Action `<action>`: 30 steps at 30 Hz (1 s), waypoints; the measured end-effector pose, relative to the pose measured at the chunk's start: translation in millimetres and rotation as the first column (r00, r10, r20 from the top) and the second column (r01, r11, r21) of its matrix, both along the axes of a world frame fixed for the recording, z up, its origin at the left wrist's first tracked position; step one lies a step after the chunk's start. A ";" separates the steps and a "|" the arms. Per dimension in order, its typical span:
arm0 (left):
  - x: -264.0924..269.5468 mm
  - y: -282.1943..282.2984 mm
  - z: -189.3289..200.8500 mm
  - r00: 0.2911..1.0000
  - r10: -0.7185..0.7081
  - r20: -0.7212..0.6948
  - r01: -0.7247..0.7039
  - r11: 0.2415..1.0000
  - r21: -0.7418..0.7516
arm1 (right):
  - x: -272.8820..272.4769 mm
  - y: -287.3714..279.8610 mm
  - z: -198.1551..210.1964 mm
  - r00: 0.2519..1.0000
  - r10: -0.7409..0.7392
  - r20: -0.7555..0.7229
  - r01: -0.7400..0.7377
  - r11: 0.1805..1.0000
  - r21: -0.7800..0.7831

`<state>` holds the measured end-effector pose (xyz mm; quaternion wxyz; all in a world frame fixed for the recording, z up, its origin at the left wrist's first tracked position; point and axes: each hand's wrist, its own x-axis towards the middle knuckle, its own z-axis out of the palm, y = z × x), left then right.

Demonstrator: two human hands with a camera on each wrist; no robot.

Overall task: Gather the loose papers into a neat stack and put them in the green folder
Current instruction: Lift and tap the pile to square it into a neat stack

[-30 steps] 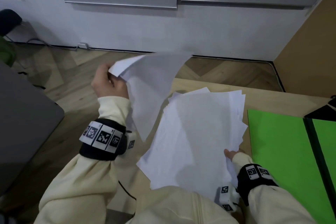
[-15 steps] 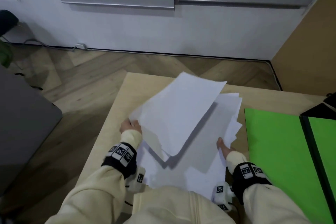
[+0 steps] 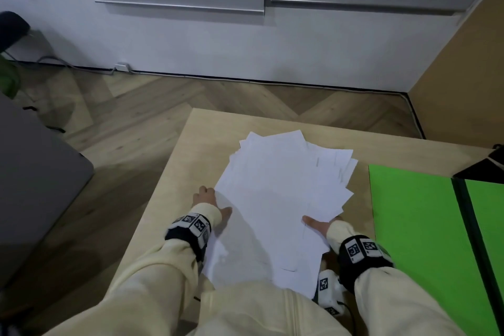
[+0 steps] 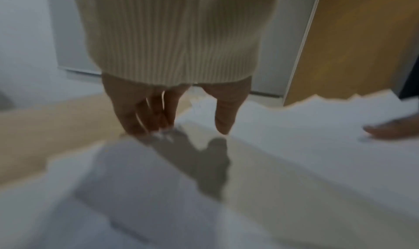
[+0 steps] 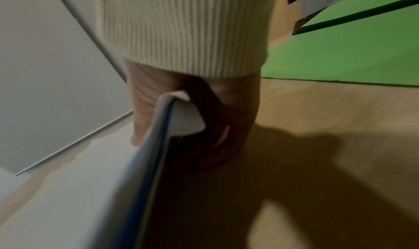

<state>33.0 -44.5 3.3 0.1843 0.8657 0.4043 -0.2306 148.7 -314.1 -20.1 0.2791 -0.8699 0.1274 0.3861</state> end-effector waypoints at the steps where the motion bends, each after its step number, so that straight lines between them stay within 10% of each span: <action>1: 1.5 -5.6 -4.3 0.999 -0.046 -0.017 0.047 0.998 0.039 | -3.2 2.9 4.5 1.000 -0.009 0.029 0.009 1.000 -0.002; 8: 8.5 -22.7 -9.5 0.994 -0.111 -0.020 0.108 0.988 -0.107 | -8.9 3.5 5.1 0.994 -0.064 0.084 0.064 0.998 0.011; 12: 4.6 -11.5 -9.8 0.990 0.102 0.100 -0.074 0.964 -0.255 | -5.1 -5.1 12.8 0.995 -0.045 0.087 0.045 0.999 0.010; 16: 5.8 5.0 10.4 0.910 0.364 0.200 -0.256 0.871 -0.420 | 6.6 -23.1 40.5 0.997 -0.074 0.034 0.071 0.995 0.071; 25: 12.6 3.2 47.6 0.721 0.587 0.367 -0.054 0.576 -0.815 | 23.5 -46.9 48.5 0.993 0.029 0.116 -0.037 0.997 0.064; 30: 17.8 -18.6 63.7 0.759 0.496 0.421 -0.095 0.724 -0.683 | 9.8 -16.3 80.8 0.984 -0.020 0.175 -0.004 0.991 0.134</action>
